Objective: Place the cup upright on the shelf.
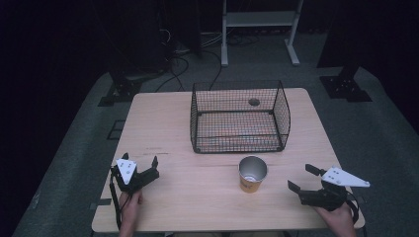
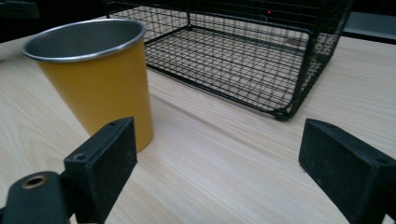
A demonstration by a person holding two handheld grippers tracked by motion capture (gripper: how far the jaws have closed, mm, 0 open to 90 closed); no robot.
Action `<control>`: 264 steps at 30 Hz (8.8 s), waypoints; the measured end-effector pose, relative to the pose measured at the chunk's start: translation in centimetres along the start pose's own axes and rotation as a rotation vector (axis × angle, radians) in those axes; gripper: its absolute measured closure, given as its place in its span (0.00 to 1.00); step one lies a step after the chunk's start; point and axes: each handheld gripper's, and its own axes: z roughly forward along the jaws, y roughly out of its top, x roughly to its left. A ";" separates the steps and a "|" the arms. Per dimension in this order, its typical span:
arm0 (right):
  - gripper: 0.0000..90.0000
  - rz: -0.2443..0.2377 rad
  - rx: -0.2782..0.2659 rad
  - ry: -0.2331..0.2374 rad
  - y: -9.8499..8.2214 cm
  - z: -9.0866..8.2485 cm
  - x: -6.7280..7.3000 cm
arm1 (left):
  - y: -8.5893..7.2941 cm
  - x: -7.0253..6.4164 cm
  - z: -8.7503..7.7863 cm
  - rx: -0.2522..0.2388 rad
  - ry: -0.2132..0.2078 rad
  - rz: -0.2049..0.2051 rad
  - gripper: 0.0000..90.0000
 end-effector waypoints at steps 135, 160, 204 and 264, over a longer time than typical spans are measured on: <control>0.14 -0.091 0.139 0.412 17.5 10.9 2.2 | 0.0 0.1 0.0 -0.008 -0.005 -0.004 0.01; 0.14 -0.097 0.198 0.313 22.0 16.8 0.0 | 0.0 0.1 -0.1 -0.008 -0.006 -0.013 0.01; 0.14 0.008 0.273 0.239 20.6 25.6 -2.9 | 0.0 0.2 -0.1 -0.010 -0.009 -0.018 0.01; 0.11 -0.115 0.462 0.158 17.6 29.3 -2.9 | 0.0 0.2 -0.1 -0.014 -0.010 -0.012 0.01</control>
